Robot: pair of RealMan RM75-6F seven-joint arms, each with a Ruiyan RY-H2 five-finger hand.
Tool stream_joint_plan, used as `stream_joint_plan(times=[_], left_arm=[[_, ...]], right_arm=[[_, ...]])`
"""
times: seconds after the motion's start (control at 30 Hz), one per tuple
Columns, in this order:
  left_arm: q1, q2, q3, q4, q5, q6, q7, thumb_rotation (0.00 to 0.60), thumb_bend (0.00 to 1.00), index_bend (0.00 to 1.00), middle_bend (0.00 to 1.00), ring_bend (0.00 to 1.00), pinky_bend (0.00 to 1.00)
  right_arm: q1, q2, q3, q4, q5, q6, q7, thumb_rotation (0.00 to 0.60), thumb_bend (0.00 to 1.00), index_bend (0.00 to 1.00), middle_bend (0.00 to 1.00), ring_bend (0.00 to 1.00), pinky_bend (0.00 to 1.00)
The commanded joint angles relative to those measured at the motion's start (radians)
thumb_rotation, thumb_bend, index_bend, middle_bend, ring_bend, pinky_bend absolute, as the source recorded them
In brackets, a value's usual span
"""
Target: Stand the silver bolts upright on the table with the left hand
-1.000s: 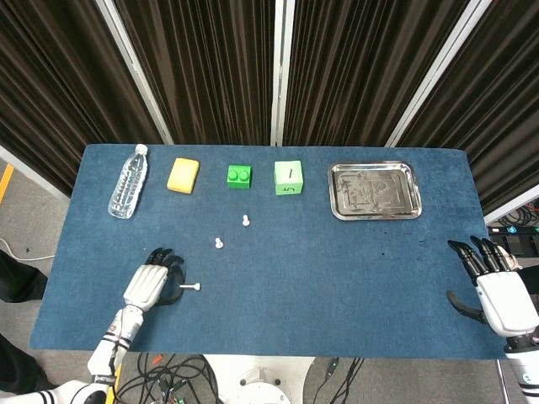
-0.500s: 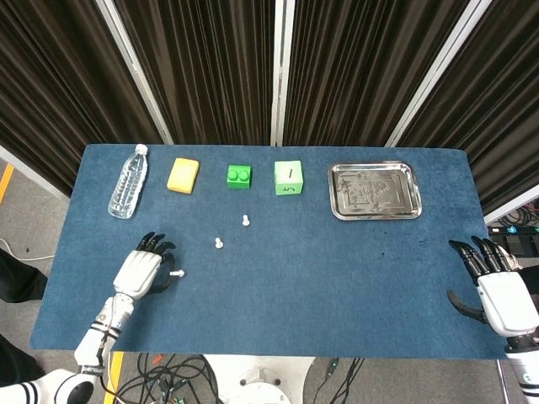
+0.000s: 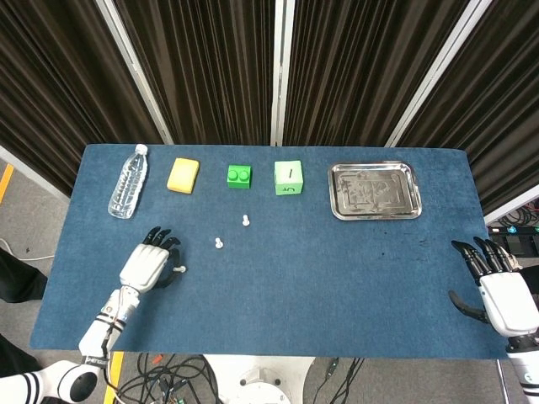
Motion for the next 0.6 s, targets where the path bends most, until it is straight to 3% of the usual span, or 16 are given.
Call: stream_joint_plan(times=[0.03,0.6], left_arm=[[-0.005,0.002,-0.001,-0.006,-0.007,-0.003,0.005,0.6,0.42,0.52,0.23,0.06,0.0],[-0.005,-0.016,0.015,-0.037,-0.028,0.022,0.045,0.6,0.42,0.47,0.23,0.06,0.0]], right_arm=[[0.0,0.0,0.0,0.001,-0.001,0.001,0.001,0.6,0.2,0.08,0.15,0.0,0.01],[-0.004,0.002,-0.001,-0.003,-0.002,0.005,0.0,0.6,0.2,0.08,0.15,0.0,0.01]])
